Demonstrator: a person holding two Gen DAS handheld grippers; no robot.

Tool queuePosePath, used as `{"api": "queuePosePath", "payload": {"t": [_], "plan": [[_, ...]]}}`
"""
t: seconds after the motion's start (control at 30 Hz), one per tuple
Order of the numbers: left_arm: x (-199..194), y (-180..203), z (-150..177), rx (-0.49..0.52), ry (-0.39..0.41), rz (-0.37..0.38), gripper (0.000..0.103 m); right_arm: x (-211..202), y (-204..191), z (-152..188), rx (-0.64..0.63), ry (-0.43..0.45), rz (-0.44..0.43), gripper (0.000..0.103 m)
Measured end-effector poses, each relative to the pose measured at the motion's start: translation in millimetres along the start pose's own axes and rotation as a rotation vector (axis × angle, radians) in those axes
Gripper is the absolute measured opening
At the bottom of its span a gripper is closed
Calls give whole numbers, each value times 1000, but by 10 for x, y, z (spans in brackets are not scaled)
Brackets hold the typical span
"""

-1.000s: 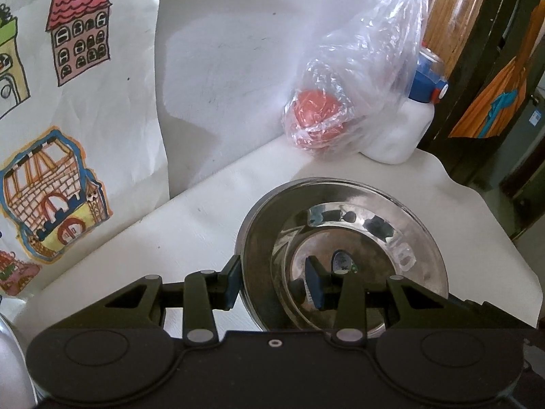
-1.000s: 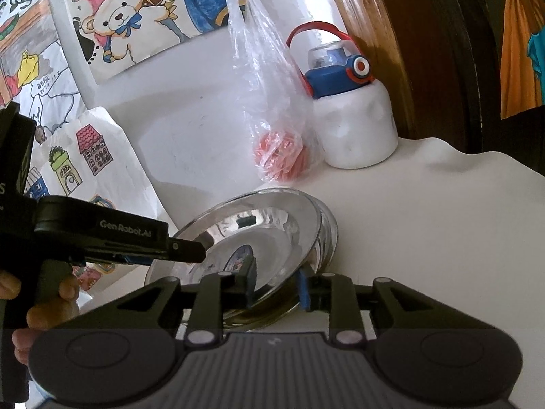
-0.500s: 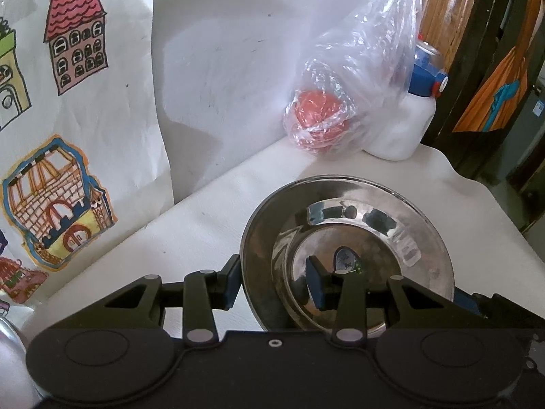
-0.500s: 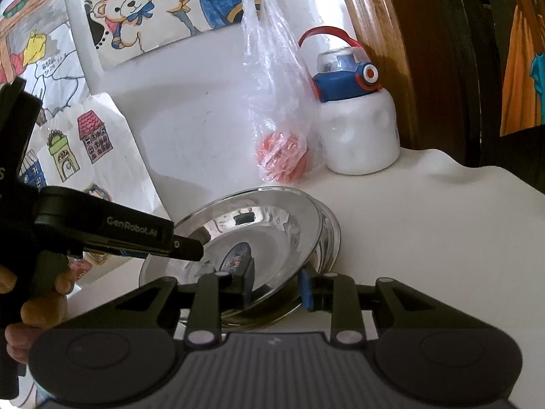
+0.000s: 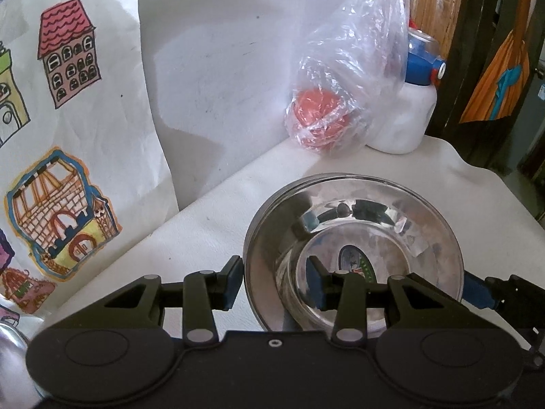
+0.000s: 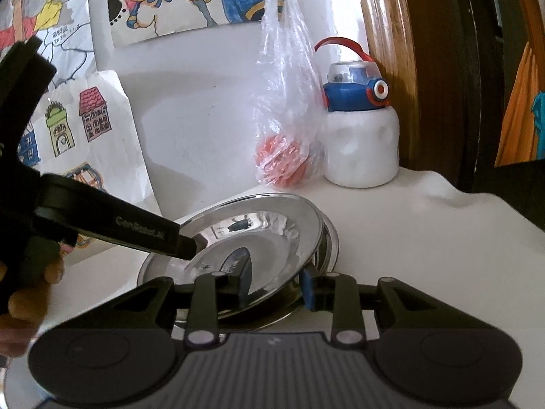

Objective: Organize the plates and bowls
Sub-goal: 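Lower the stickered plate into the large plate and open the right gripper, then withdraw the right gripper toward the deep steel bowl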

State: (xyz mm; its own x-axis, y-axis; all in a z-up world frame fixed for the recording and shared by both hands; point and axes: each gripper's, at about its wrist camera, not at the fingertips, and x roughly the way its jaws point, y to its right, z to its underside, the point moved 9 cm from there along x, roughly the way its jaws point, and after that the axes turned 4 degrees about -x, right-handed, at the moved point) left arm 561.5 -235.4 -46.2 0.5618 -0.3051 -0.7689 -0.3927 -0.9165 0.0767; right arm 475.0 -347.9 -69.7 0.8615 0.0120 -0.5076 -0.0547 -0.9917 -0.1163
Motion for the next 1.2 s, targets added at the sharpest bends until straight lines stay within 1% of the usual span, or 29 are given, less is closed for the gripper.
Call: {"api": "queuePosePath", "payload": {"t": [0.1, 0.2, 0.27, 0.3, 0.37, 0.5, 0.53, 0.57, 0.67, 0.77, 0.87, 1.0, 1.1, 1.2], "plan": [[-15, -11, 2, -24, 2, 16, 43, 8, -28, 0, -33, 8, 17, 39], [-70, -15, -2, -35, 14, 31, 46, 10, -71, 8, -67, 12, 23, 47], [-123, -7, -16, -33, 28, 35, 48, 3, -108, 10, -87, 19, 24, 57], [-154, -2, -25, -31, 35, 37, 51, -6, -124, 7, -93, 24, 24, 60], [-222, 1, -37, -28, 46, 38, 54, -23, -139, 1, -104, 30, 38, 74], [-343, -25, -55, -32, 64, 38, 56, -14, -62, 30, -75, 11, 51, 79], [-366, -33, -57, -34, 69, 38, 56, -27, -45, 36, -66, 11, 51, 81], [-393, -44, -58, -38, 74, 38, 57, -50, -30, 35, -60, 21, 52, 86], [-484, -78, -53, -51, 88, 39, 59, -140, -29, 9, -63, 63, 45, 95], [-607, -96, -33, -64, 108, 45, 63, -227, -45, -23, -61, 87, 34, 99], [-773, -116, -13, -73, 143, 46, 70, -370, -70, -58, -50, 118, 23, 103], [-1062, -155, 17, -95, 204, 54, 83, -605, -113, -127, -51, 169, 25, 103], [-1305, -178, 48, -110, 251, 58, 89, -817, -145, -187, -52, 206, 31, 103], [-1551, -225, 81, -126, 302, 47, 98, -1034, -181, -249, -50, 234, 25, 103]]}}
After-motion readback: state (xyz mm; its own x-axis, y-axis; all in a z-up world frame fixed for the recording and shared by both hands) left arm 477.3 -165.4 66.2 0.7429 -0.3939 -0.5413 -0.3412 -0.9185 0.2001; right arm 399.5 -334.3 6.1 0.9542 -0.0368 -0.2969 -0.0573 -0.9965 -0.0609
